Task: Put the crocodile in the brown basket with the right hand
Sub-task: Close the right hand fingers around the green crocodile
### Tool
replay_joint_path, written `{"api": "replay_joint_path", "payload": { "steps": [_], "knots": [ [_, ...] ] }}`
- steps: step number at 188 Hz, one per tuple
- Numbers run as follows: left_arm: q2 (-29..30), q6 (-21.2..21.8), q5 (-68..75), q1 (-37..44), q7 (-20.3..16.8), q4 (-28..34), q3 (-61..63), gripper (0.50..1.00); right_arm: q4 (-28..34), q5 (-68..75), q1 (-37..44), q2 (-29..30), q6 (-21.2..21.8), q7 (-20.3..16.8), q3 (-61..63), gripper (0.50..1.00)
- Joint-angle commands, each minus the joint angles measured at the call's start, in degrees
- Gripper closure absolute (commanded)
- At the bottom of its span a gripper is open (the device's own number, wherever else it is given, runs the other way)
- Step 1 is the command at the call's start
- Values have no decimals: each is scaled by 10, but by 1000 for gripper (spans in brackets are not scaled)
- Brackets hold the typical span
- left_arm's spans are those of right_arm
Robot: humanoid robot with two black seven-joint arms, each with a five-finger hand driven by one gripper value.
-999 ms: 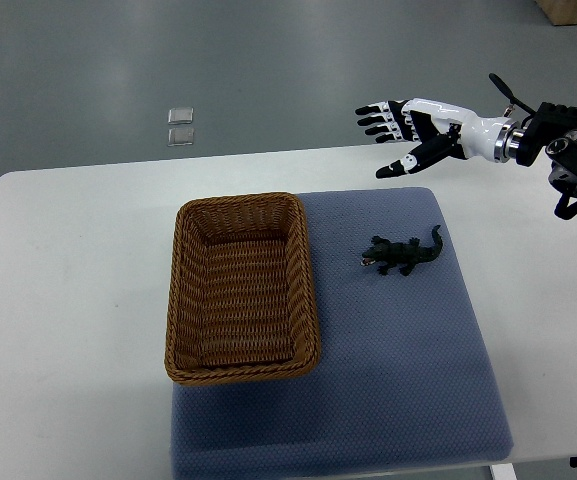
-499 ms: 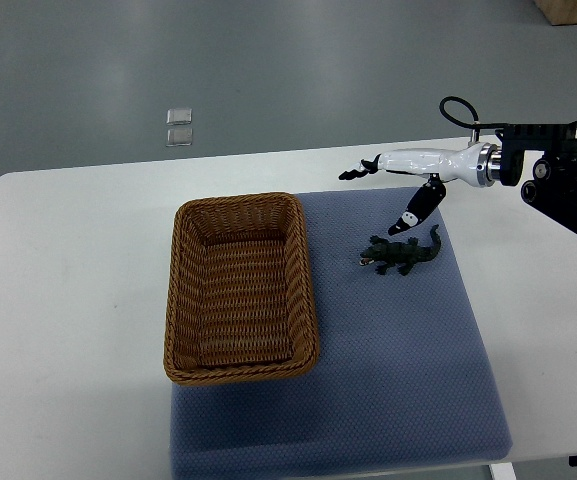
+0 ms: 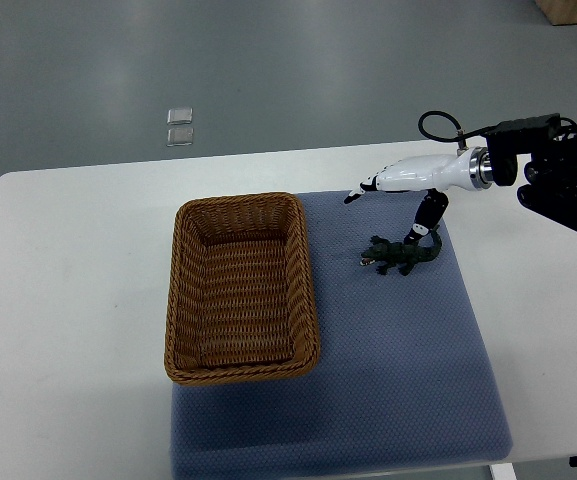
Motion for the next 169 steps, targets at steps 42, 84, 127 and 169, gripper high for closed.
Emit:
{"api": "replay_joint_path", "payload": {
  "steps": [42, 84, 127, 169],
  "knots": [
    [0, 0, 0, 0, 0, 0, 0, 500, 63, -3, -2, -20, 18, 0, -21, 572],
    [0, 0, 0, 0, 0, 0, 0, 500, 63, -8, -27, -19, -26, 0, -33, 572],
    [0, 0, 0, 0, 0, 0, 0, 500, 57, -11, -32, -11, -49, 0, -38, 572],
    [0, 0, 0, 0, 0, 0, 0, 500, 38, -10, -39, -3, -50, 0, -37, 572]
  ]
}}
